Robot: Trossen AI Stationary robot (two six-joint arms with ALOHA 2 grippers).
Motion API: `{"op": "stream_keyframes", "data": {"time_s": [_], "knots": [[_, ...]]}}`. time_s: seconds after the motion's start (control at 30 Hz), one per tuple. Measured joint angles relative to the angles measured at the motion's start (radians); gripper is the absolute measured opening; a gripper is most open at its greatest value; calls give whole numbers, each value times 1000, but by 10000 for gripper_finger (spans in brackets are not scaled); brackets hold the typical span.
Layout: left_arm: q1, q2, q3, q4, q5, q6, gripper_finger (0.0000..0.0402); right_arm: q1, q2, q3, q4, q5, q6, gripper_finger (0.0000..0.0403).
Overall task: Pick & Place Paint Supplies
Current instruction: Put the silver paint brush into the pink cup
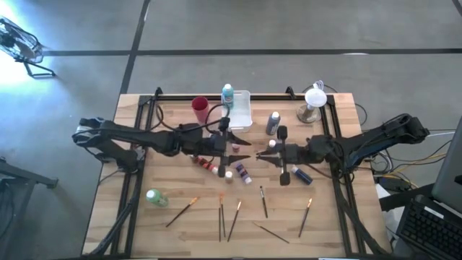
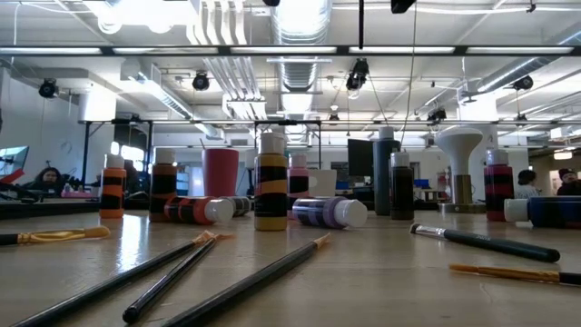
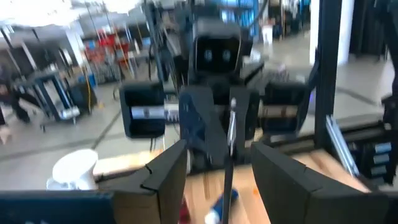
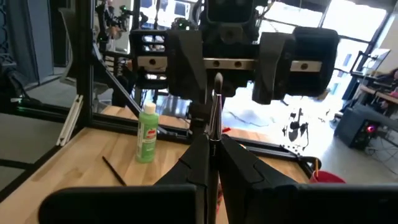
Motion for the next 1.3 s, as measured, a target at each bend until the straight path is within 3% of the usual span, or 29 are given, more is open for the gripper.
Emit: {"op": "stream_keyframes", "data": {"time_s": [0.1,0.53,1.3], "knots": [[0,0,-21,66,1,0,183,0,0,0,6,0,-3,12],[0,0,-19,81,44,-8,181,-1,4,-1,57,-1,-19,13],[-1,0,-11,60,61,-24,181,-19,153,109,63,42,-18,13]]}}
